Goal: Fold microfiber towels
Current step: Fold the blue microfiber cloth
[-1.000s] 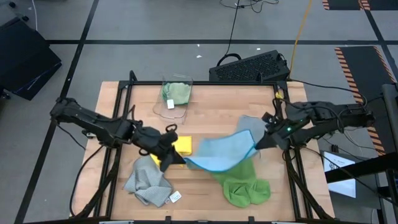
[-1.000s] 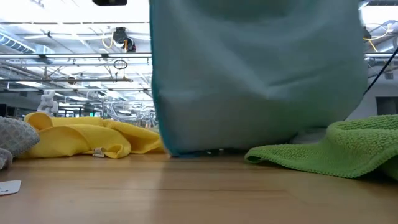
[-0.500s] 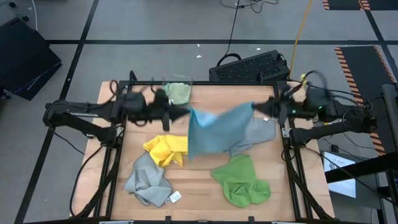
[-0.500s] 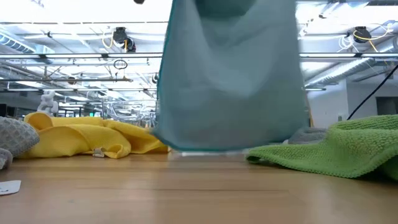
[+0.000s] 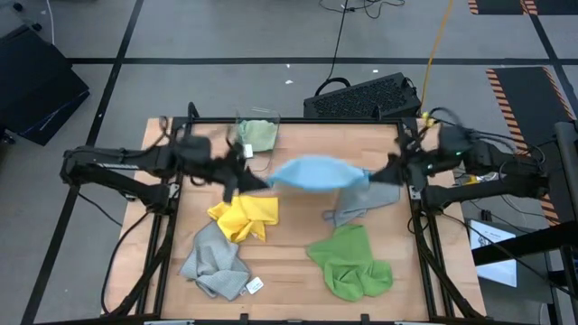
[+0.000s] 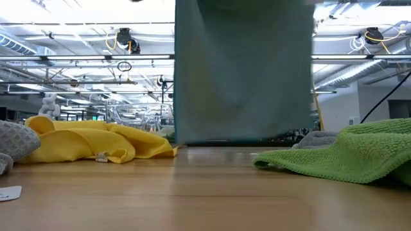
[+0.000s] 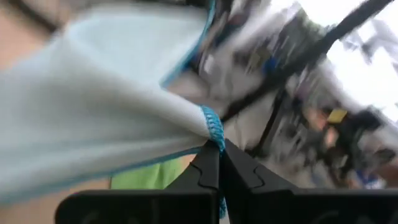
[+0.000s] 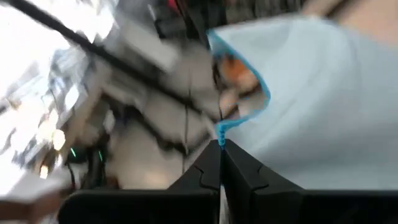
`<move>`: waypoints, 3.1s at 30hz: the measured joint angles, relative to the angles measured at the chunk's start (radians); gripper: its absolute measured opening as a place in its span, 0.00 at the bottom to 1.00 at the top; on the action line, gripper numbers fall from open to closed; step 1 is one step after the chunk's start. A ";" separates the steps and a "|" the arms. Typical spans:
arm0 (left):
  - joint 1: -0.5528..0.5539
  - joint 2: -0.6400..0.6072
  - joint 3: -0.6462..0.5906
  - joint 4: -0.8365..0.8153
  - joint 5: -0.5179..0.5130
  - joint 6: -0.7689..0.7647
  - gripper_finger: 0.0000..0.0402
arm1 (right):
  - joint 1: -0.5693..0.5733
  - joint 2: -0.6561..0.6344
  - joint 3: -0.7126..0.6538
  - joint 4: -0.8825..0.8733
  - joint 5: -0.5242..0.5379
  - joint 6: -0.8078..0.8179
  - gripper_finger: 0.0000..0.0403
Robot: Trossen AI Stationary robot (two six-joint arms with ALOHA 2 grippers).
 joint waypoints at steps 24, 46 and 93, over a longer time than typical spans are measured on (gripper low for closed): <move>-0.341 0.379 -0.001 -0.054 -0.103 -0.235 0.02 | 0.281 0.003 -0.412 0.071 -0.198 0.312 0.00; -0.130 0.471 0.000 -0.254 -0.322 -0.002 0.01 | 0.141 -0.001 -0.628 0.010 0.287 0.079 0.00; -0.104 0.523 0.000 -0.262 -0.286 -0.184 0.39 | 0.057 -0.097 -0.647 -0.037 0.392 0.133 0.41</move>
